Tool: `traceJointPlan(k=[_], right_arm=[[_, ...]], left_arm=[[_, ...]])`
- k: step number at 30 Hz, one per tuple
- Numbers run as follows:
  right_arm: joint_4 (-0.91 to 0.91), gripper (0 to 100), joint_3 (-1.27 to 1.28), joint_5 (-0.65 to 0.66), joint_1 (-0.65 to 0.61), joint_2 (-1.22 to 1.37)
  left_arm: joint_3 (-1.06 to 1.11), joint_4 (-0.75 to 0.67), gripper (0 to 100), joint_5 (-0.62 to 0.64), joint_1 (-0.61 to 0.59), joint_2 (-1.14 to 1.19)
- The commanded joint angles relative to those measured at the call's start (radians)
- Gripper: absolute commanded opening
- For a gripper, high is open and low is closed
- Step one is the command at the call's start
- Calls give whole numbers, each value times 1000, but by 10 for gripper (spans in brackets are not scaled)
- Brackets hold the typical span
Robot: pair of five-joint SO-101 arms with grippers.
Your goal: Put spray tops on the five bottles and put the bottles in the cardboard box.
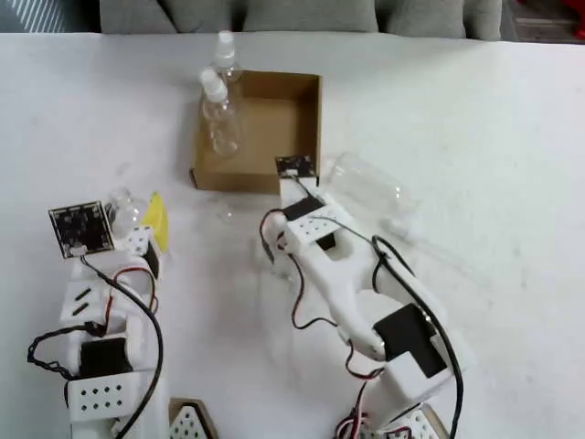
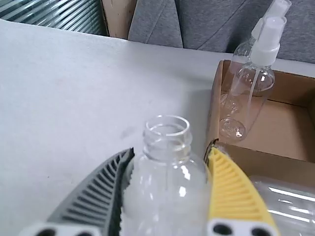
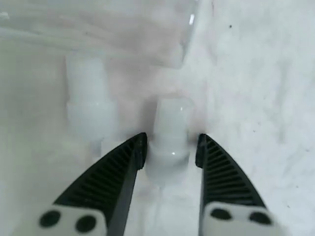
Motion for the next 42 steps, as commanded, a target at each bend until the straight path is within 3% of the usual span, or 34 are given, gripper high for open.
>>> traceJointPlan(k=[1,9,14,22,31,34,39,42], right_arm=[[-19,102,-49,-3,13,21],[1,10,-74,20,39,27],[59,15,-74,66,114,-74],[168,16,-66,75,223,-401],[176,17,-69,364,295,-776],[116,17,-69,394,289,-903],[-93,17,-68,387,288,-1089],[-237,17,-68,385,285,-1162]], left_arm=[[-6,-28,20,-3,4,-25],[-6,-28,20,-3,4,-25],[-6,-32,20,-3,8,-25],[-2,-72,20,-5,151,-27],[8,-155,20,-11,372,-27],[37,-226,20,-12,440,-27],[132,-496,20,-12,518,-24],[126,-466,20,-12,526,-25]])
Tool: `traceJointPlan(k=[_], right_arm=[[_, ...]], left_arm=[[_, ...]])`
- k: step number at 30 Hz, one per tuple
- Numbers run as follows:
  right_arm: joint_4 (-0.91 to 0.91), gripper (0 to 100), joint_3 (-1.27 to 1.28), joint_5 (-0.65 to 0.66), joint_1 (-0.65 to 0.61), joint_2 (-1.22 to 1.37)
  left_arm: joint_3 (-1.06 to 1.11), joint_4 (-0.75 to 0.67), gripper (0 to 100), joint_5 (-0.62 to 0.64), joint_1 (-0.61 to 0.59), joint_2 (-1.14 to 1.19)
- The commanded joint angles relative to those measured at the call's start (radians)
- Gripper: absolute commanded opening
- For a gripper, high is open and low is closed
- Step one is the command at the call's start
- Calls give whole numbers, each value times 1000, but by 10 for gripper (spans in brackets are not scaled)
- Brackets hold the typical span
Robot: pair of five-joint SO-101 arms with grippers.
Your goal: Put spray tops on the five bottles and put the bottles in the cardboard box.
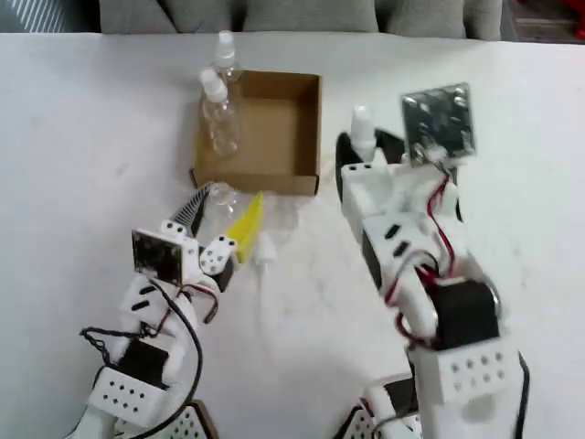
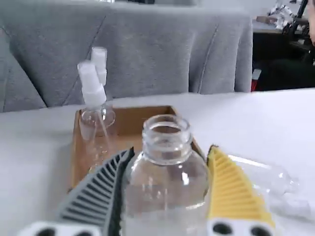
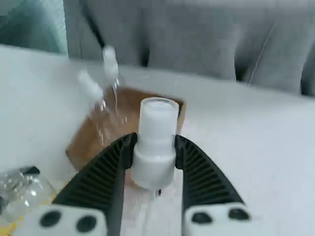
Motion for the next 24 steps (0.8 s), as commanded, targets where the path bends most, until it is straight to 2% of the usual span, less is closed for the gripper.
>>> traceJointPlan(k=[1,8,12,17,24], right_arm=[[-176,17,-34,11,-12,-94],[-449,20,-34,21,-234,-142],[-587,21,-32,101,-346,-122],[-654,22,-32,204,-418,-28],[-674,22,-17,201,-478,36]], left_arm=[[-6,-20,20,-12,25,-18],[-6,49,20,-12,25,-18],[-6,91,20,-14,25,-18],[-5,126,20,-14,24,-18],[-5,129,20,-14,18,-18]])
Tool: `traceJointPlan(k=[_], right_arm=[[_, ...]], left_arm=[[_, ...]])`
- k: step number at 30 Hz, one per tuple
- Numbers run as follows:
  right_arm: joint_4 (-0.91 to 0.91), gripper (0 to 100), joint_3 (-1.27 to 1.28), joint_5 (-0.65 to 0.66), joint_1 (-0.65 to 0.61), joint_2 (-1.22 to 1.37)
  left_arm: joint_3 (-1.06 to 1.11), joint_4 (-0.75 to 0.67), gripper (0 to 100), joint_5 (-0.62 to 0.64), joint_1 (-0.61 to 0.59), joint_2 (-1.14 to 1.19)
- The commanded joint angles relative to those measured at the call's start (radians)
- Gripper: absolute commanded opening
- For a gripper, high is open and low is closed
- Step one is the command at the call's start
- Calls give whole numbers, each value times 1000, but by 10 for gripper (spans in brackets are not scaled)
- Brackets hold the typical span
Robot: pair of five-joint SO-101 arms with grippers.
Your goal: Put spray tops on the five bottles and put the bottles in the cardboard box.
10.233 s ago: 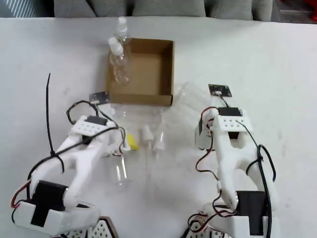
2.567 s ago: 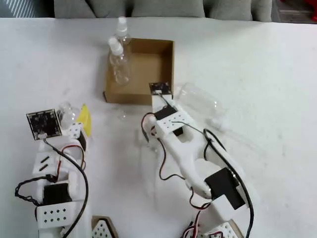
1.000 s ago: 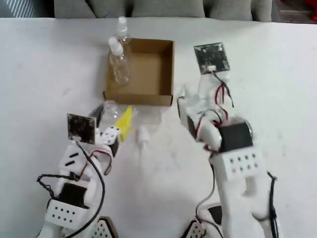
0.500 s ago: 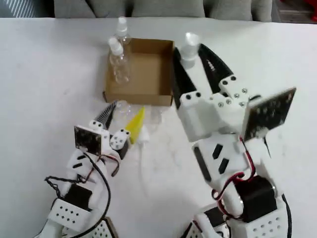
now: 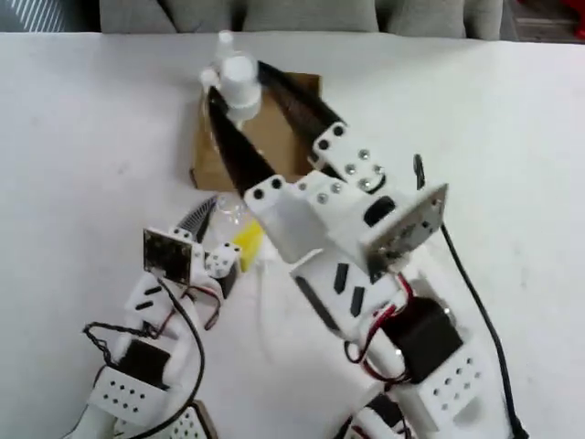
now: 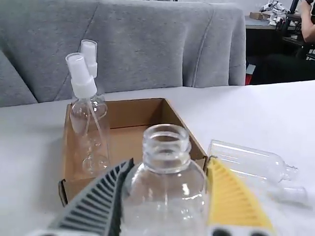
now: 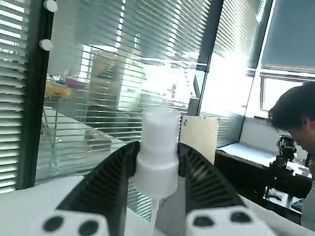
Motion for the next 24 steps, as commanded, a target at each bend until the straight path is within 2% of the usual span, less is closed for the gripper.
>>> traceJointPlan(k=[1,5,13,19,24], right_arm=[[-24,22,3,11,-30,5],[-35,22,86,11,-39,5],[-298,22,328,-25,-38,-28],[-280,22,336,-147,-13,-27],[-278,22,338,-166,-12,-31]], left_arm=[[-5,0,20,-14,2,-19],[-5,0,20,-14,2,-19],[-5,0,20,-14,4,-19],[-5,0,20,-14,4,-19],[-5,0,20,-14,2,-19]])
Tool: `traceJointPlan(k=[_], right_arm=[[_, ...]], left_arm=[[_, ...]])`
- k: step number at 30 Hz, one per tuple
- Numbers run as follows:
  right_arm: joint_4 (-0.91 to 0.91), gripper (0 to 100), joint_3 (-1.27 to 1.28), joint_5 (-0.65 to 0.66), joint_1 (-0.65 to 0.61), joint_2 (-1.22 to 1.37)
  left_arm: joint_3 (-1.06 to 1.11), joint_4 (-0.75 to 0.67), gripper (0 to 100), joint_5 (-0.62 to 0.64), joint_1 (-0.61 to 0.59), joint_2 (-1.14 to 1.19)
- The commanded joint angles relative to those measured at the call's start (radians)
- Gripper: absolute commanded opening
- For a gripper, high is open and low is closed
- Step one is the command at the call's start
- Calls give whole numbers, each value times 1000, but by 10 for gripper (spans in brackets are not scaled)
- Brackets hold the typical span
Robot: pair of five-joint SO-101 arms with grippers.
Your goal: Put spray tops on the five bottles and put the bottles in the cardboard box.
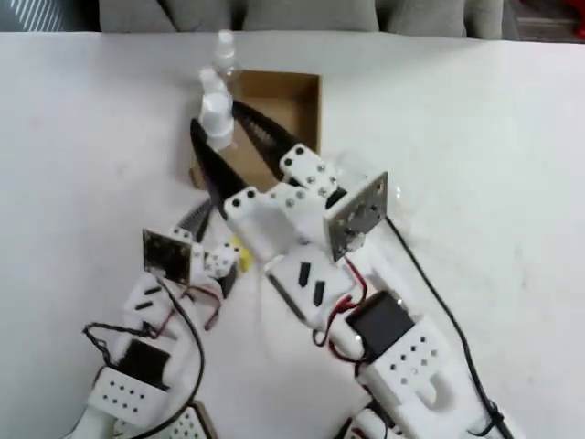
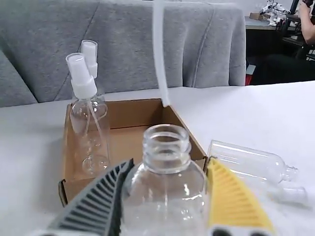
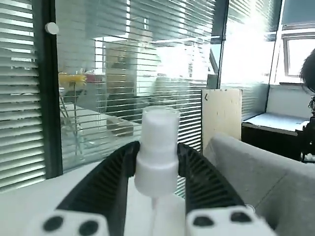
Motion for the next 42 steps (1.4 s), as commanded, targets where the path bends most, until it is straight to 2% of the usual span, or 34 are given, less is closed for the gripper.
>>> traceJointPlan(k=[1,10,42], right_arm=[[-7,20,-5,-15,7,-25],[19,20,60,-71,8,-27],[13,21,305,-72,4,-27]], left_arm=[[-5,0,20,-14,4,-19],[-5,0,20,-14,2,-19],[-5,-2,20,-14,2,-19]])
